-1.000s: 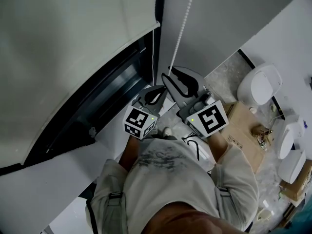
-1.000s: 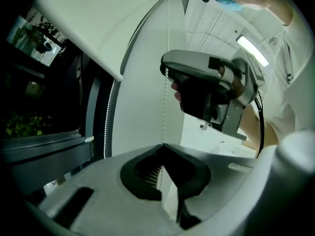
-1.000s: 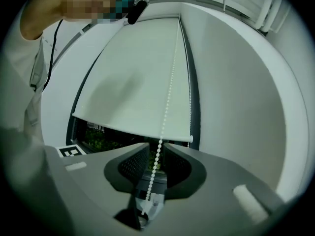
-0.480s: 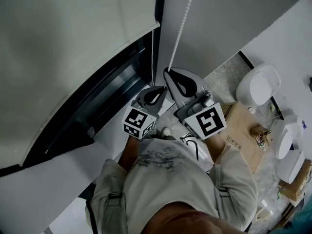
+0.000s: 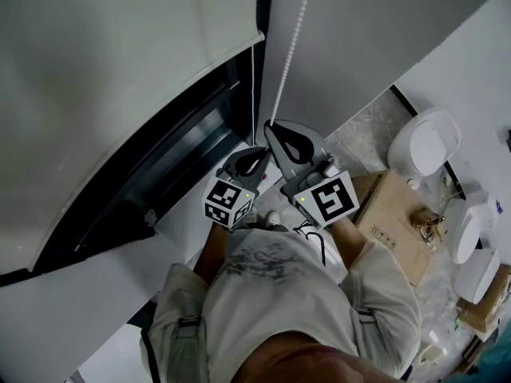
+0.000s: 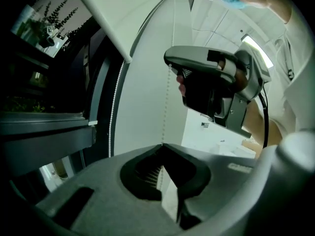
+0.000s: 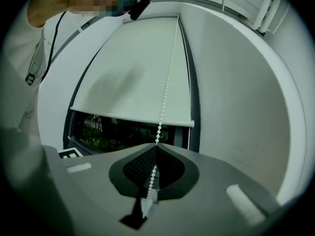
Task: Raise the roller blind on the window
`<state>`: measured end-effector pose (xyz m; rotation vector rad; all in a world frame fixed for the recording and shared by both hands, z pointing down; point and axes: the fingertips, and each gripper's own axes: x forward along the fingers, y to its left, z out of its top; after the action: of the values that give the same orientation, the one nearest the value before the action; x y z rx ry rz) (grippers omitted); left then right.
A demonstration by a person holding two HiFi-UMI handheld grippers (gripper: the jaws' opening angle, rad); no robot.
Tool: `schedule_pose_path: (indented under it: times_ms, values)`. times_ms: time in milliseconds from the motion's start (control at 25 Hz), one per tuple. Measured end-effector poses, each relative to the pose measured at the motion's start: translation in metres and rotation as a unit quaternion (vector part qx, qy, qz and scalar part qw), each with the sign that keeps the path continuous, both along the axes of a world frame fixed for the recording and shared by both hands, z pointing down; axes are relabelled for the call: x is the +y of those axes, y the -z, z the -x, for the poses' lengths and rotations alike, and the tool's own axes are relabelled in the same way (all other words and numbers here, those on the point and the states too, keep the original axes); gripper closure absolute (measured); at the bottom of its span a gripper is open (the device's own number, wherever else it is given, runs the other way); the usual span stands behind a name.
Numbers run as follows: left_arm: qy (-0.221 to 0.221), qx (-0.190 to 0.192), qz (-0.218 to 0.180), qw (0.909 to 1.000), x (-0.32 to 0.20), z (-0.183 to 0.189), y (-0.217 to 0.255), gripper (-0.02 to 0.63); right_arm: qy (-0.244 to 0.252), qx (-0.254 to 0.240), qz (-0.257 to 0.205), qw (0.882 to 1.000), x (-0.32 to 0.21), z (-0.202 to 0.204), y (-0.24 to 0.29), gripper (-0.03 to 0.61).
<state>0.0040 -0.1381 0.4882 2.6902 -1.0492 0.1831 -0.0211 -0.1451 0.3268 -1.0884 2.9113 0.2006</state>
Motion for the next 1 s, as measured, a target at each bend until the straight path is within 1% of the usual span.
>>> schedule_pose_path:
  times_ms: [80, 280, 520, 800, 1000]
  values:
    - [0.0, -0.005, 0.008, 1.0, 0.001, 0.0, -0.01, 0.603, -0.001, 0.0, -0.004, 1.0, 0.0, 0.0, -0.007, 0.569]
    - [0.002, -0.008, 0.027, 0.9996, 0.001, 0.0, -0.032, 0.603, 0.002, 0.013, 0.016, 1.0, -0.001, 0.0, -0.031, 0.569]
    - [0.002, -0.011, 0.037, 0.9992, -0.001, 0.0, -0.047, 0.603, 0.002, 0.03, 0.026, 0.999, -0.003, 0.0, -0.048, 0.569]
    - [0.006, -0.032, 0.065, 0.9974, 0.002, 0.002, -0.085, 0.603, 0.002, 0.055, 0.076, 0.996, 0.0, 0.003, -0.088, 0.569]
    - [0.007, -0.043, 0.091, 0.9949, 0.008, 0.005, -0.113, 0.603, 0.005, 0.074, 0.101, 0.992, 0.005, 0.005, -0.116, 0.569]
